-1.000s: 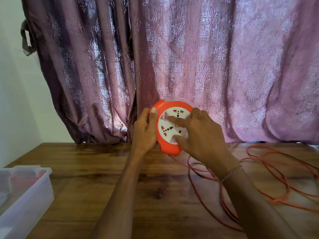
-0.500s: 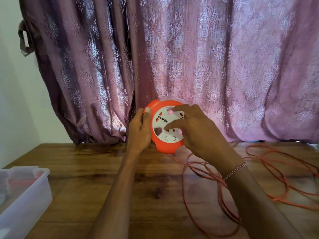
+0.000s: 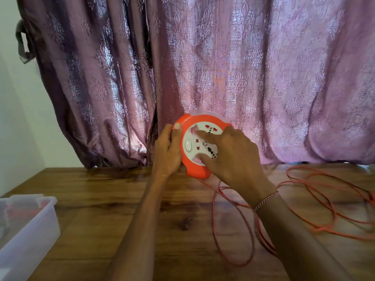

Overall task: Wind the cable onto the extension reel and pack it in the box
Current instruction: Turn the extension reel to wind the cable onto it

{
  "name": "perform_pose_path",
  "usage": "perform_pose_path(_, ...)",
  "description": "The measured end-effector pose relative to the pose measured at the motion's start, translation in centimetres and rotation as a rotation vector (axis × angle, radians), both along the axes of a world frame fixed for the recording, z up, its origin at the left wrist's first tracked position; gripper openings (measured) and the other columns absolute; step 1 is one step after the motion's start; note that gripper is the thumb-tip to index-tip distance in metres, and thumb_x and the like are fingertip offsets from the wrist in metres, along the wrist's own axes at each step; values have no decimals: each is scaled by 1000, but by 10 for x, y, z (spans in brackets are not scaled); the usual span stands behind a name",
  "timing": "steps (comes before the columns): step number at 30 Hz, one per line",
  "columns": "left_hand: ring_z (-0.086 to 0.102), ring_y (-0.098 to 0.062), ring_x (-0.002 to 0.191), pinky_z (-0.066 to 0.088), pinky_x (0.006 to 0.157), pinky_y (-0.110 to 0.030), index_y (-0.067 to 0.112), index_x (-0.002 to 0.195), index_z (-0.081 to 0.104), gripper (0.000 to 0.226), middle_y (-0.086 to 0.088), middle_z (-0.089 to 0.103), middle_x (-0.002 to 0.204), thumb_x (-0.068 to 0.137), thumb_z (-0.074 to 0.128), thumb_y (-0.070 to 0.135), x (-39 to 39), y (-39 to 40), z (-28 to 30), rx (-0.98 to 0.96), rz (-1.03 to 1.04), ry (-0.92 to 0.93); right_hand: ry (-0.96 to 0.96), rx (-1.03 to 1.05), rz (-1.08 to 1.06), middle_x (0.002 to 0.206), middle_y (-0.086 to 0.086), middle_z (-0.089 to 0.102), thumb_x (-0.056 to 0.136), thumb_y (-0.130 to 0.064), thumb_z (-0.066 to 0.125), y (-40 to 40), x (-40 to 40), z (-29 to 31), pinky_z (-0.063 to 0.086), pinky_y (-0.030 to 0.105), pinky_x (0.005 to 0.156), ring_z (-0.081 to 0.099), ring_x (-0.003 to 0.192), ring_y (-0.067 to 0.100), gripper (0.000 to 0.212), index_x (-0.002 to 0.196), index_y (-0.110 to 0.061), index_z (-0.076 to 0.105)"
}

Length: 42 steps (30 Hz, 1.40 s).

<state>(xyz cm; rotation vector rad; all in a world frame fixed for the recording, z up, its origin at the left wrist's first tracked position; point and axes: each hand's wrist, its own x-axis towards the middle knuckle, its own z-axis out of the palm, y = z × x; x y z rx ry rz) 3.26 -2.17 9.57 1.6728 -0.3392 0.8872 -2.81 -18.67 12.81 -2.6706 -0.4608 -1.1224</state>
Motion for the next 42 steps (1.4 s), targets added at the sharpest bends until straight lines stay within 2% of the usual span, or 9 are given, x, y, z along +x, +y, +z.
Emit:
perform_pose_path(7,54,-18,73,52,76,-58,15,84,50,49,-3,60,75,98,40,61,-1,1,0,-18,-19,33,-24,47,-13,96,-1,74,89,-51,52,0,-4,7,51,38,72,62,95,31,44,129,-35,58)
perform_pose_path(10,55,-17,74,52,78,-58,9,88,53,55,-2,62,77,98,39,61,-1,3,0,-25,-24,25,-39,38,144,102,0,69,87,-24,62,-6,-2,12,51,41,73,52,98,28,28,112,-28,71)
perform_pose_path(13,58,-26,76,52,79,-59,7,89,53,56,-12,64,81,98,40,61,-1,2,0,-21,-32,25,-1,-126,253,126,3,58,74,0,64,-10,0,14,48,39,80,46,107,29,46,101,-35,75)
perform_pose_path(18,53,-15,74,51,76,-52,8,87,51,54,-5,60,77,99,40,59,-1,0,0,-12,-54,17,53,-170,194,138,1,49,73,-8,70,-5,-5,11,45,39,85,41,117,31,55,110,-48,68)
perform_pose_path(21,50,-9,68,48,69,-40,17,79,48,43,11,56,71,102,42,53,-1,-1,0,10,-63,7,20,-163,151,130,1,53,68,-15,74,-4,-5,10,44,39,81,44,110,30,55,109,-52,67)
perform_pose_path(30,47,-7,64,44,65,-33,24,76,45,34,12,52,66,105,44,44,0,-3,0,1,-68,9,-30,96,13,97,4,71,77,-59,63,0,-2,3,51,39,72,63,95,34,58,132,-43,53)
perform_pose_path(37,48,-5,65,45,64,-30,27,75,46,35,15,55,66,104,44,47,1,-4,-1,-11,-82,7,47,72,16,101,5,73,91,-49,54,-4,-7,9,50,40,80,60,102,34,44,130,-29,59)
perform_pose_path(40,51,-7,67,47,65,-32,27,77,48,37,11,57,69,101,43,54,1,-3,-1,-17,-96,0,-1,51,107,101,3,66,88,-27,61,-8,-8,17,50,41,76,54,101,29,25,111,-30,71)
perform_pose_path(42,56,-10,71,49,68,-37,26,80,52,38,5,60,74,99,42,57,0,-3,0,-21,-105,1,23,-28,204,114,3,58,82,-10,64,-10,-8,17,49,37,74,46,107,27,34,104,-35,73)
